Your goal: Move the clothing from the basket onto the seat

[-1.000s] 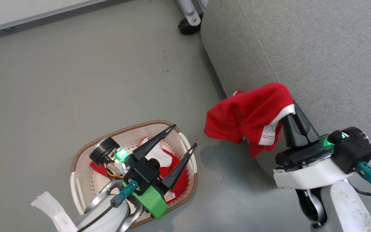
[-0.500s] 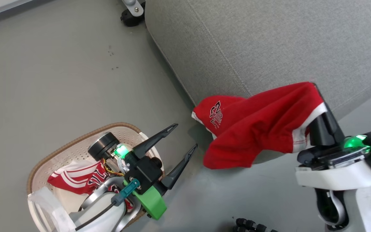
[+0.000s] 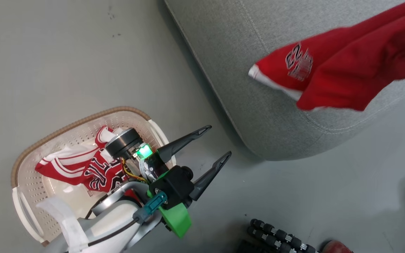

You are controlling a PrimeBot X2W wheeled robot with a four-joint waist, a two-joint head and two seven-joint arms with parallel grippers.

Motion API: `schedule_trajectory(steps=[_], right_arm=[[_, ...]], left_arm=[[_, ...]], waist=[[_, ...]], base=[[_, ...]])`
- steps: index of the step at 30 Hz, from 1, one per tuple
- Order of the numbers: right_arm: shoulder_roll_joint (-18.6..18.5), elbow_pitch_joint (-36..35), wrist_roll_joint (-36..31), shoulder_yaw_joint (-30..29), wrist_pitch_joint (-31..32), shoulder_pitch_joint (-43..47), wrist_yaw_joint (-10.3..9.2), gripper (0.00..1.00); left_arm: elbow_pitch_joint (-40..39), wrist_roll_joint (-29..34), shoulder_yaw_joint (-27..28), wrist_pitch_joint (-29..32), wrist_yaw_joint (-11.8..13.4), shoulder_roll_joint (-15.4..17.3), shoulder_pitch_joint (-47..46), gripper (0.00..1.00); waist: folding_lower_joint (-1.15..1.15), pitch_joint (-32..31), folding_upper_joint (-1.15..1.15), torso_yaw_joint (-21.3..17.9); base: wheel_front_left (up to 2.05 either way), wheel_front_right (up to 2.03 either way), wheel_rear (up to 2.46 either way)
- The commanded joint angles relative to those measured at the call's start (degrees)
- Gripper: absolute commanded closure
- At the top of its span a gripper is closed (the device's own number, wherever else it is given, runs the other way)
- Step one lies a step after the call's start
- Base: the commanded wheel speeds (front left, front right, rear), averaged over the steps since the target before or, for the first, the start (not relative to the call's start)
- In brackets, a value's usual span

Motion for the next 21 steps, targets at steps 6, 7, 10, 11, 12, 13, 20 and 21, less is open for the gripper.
schedule_trajectory(steps=[6,7,10,11,12,13,20,21], right_arm=[[-7.93,5.35,4.62,-10.13,-0.19,-13.12,-0.08,1.00],[-10.07,6.72,4.85,-11.78,-0.20,-15.23,-0.08,1.00],[-14.81,11.33,5.19,-14.58,-0.19,-19.17,-0.08,1.00],[-15.88,13.16,5.07,-15.41,-0.20,-20.49,-0.08,1.00],[-17.03,14.79,4.66,-16.01,-0.19,-21.28,-0.08,1.00],[-18.31,16.90,3.96,-16.69,-0.20,-22.07,-0.08,1.00],[-19.78,32.41,1.11,-17.03,-0.20,-21.47,-0.09,1.00],[-19.37,34.22,0.86,-17.24,-0.21,-21.40,-0.10,1.00]], left_arm=[[-2.64,1.30,0.16,0.87,-0.27,1.70,-4.57,0.00],[-2.94,1.69,0.16,1.01,-0.26,1.96,-5.24,0.00],[-3.62,2.01,0.60,0.97,0.01,2.16,-6.50,0.00],[-3.78,2.09,0.88,0.90,0.31,2.32,-6.85,0.00],[-3.96,2.07,1.16,0.88,0.61,2.41,-7.07,0.00],[-4.11,2.03,1.35,0.80,0.72,2.44,-7.27,0.00],[-4.83,2.17,1.87,0.94,1.33,2.96,-8.19,0.00],[-4.97,2.18,1.92,1.13,1.43,3.08,-8.29,0.00]], waist=[[-0.01,10.82,0.00,7.67],[-0.01,11.71,0.00,8.38],[-0.01,13.65,0.00,10.07],[-0.01,14.19,0.00,10.43],[-0.01,14.69,0.00,10.70],[-0.01,15.17,0.00,11.05],[-0.01,17.57,0.00,12.61],[-0.01,17.87,0.00,12.64]], base=[[0.00,0.00,0.00],[0.00,0.00,0.00],[0.00,0.00,0.00],[0.00,0.00,0.00],[0.00,0.00,0.00],[0.00,0.00,0.00],[0.00,0.00,0.00],[0.00,0.00,0.00]])
